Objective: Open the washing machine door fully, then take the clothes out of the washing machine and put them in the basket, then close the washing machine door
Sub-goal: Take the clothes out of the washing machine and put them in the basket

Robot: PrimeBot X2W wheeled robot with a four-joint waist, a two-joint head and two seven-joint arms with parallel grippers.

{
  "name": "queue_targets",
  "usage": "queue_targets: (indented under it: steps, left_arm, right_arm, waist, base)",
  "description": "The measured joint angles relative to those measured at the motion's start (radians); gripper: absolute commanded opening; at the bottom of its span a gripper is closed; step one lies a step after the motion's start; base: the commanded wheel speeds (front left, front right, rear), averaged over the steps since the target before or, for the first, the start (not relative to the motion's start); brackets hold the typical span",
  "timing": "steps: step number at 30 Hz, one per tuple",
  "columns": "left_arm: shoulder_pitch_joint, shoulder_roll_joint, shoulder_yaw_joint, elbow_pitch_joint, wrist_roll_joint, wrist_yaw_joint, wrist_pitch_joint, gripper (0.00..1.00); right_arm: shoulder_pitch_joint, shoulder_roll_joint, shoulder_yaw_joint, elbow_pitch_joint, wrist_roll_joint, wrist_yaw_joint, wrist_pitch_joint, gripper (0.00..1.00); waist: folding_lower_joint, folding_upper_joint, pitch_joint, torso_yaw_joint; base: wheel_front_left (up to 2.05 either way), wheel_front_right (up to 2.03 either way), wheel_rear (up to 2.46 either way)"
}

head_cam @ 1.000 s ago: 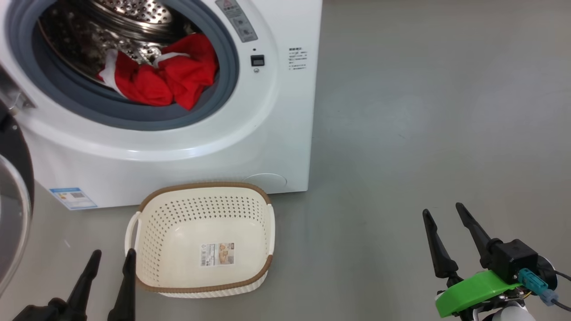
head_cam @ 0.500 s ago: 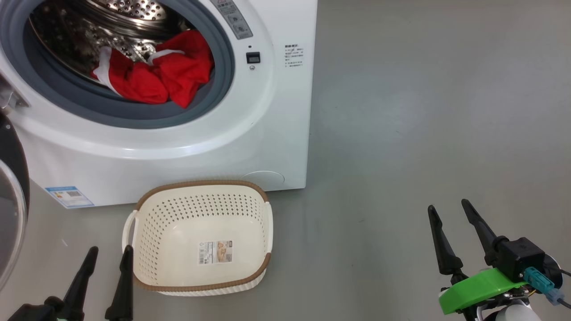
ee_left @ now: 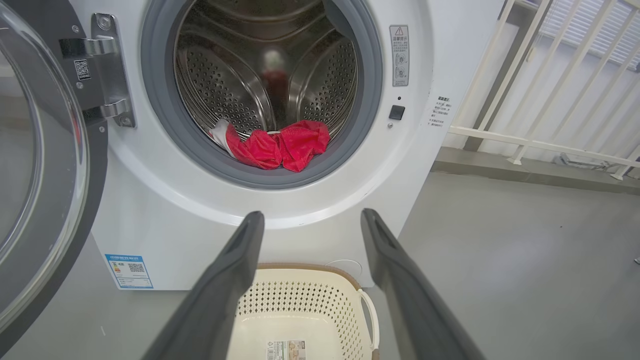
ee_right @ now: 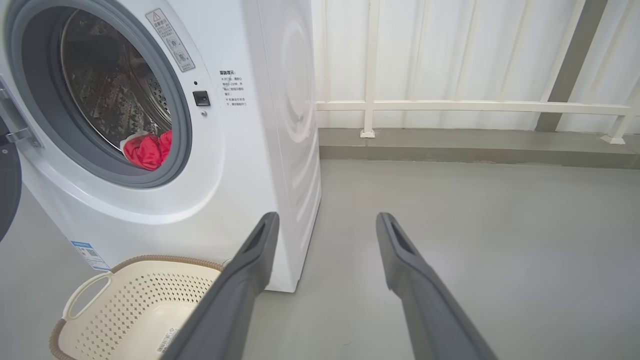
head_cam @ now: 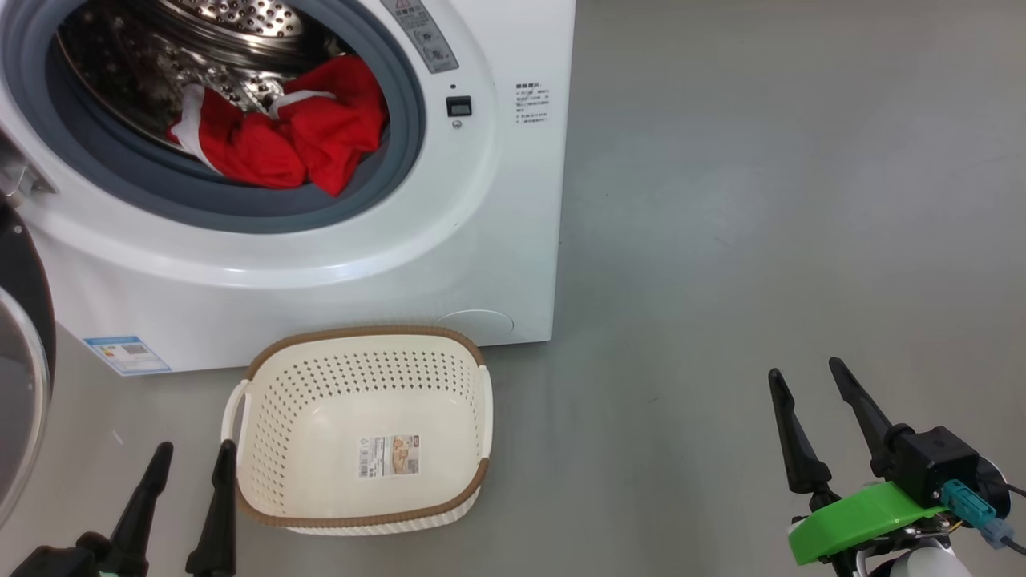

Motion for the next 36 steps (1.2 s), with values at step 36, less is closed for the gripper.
queue_targets:
  steps: [36]
  left_arm:
    - [-0.028, 0.01, 0.008, 0.007, -0.002, 0.0, 0.0, 1.0]
  right_arm:
    - [-0.001, 0.002, 0.005, 0.0, 0.0, 0.0, 0.0, 1.0]
  waist:
    - [0.0, 0.0, 0.032, 0.003]
  base:
    - [0.81, -0.81, 0.0]
